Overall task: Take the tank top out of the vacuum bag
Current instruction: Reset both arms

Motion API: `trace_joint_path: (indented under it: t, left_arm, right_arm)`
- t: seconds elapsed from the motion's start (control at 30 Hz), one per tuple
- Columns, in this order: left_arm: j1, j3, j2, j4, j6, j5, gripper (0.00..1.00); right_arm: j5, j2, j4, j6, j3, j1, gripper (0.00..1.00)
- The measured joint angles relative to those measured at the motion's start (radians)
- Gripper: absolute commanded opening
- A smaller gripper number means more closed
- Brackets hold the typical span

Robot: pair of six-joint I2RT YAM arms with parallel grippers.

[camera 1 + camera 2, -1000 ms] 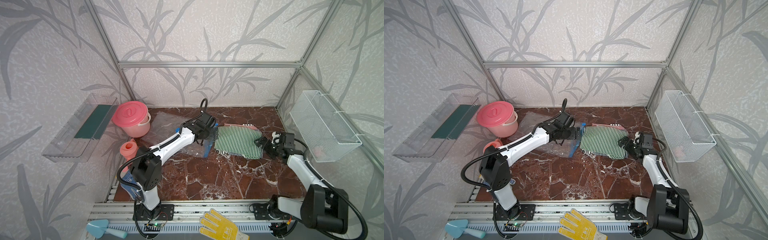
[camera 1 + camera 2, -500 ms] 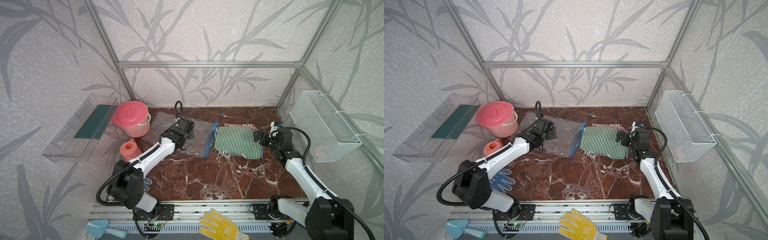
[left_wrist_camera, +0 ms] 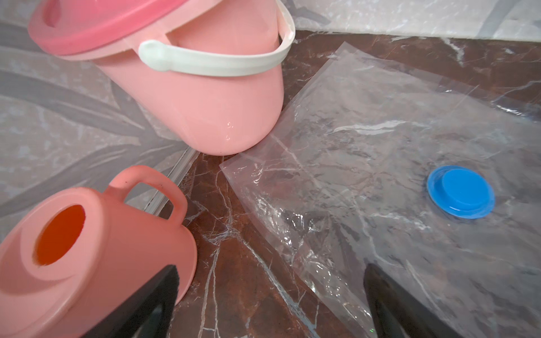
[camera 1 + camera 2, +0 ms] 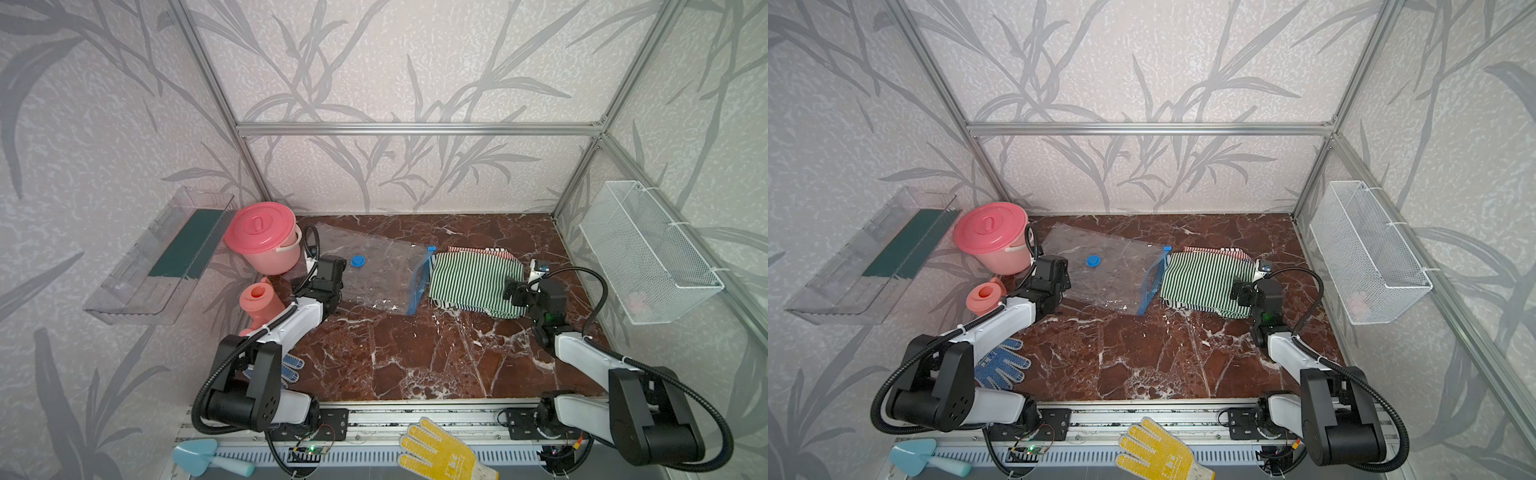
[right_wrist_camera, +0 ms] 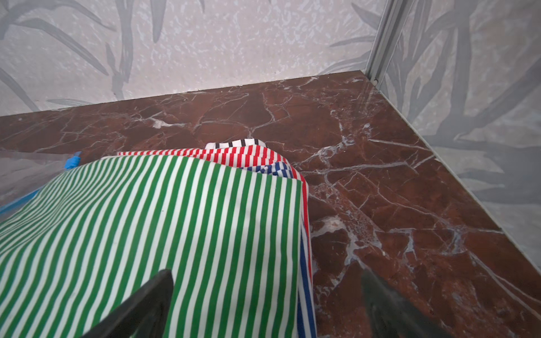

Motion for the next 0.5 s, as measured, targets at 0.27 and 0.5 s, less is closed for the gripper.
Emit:
trace_joint_path:
  t: [0.27, 0.5]
  left_arm:
    - [0.051, -0.147, 0.052, 0.268, 0.112, 0.094, 0.99]
    - [0.096, -0.188, 0.082, 0.47, 0.182, 0.177, 0.99]
  right_arm:
    - [0.035, 0.098, 0.176, -0.034, -0.069, 0.0, 0.99]
    - [0.021, 0.315, 0.504, -0.056, -0.145, 0.002, 0.99]
